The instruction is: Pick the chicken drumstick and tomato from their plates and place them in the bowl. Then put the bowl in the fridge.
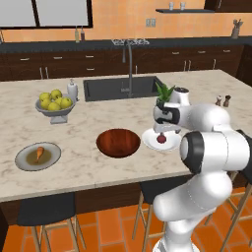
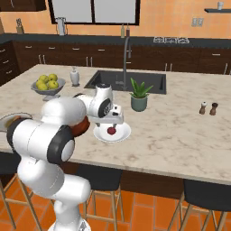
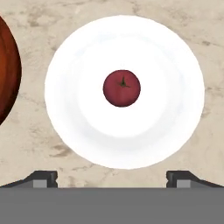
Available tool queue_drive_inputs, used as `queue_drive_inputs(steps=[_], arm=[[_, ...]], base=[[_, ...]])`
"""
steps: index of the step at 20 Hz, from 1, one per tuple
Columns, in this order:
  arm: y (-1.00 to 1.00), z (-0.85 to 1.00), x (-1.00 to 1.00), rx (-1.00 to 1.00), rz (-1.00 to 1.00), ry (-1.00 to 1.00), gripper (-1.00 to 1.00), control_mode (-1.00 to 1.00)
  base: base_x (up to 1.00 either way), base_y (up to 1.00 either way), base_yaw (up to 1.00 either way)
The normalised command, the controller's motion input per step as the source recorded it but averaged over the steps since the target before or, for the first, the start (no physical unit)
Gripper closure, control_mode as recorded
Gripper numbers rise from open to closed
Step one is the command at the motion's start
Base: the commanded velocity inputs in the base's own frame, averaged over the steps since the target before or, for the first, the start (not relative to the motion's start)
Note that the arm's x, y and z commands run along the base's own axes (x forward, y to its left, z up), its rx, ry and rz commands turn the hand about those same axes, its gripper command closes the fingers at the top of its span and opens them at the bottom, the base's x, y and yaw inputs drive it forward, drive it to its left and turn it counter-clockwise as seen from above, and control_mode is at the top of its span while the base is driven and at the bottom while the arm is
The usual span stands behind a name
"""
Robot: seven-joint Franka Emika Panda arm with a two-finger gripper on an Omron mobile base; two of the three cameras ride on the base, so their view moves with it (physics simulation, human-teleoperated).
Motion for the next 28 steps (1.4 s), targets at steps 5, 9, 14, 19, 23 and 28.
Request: queue_drive_inputs(steps=[5, 9, 14, 19, 23, 28], arm=[[0.00, -0.52, 0.31, 0.00, 0.00, 0.00, -1.00, -1.00], [0.00, -0.32, 0.28, 0.00, 0.00, 0.00, -1.00, -1.00], [0.00, -0.12, 0.41, 0.00, 0.00, 0.05, -1.00, -1.00], [0.00, -0.08, 0.37, 0.00, 0.00, 0.05, -1.00, -1.00], [0.00, -0.24, 0.17, 0.00, 0.00, 0.00, -1.00, -1.00], [0.00, -0.33, 0.10, 0.00, 0.00, 0.00, -1.00, -1.00]], base=[[0.00, 0.00, 0.00], [0.00, 0.00, 0.00], [0.00, 0.00, 0.00], [0.00, 0.00, 0.00], [0.00, 0.00, 0.00], [0.00, 0.00, 0.00]])
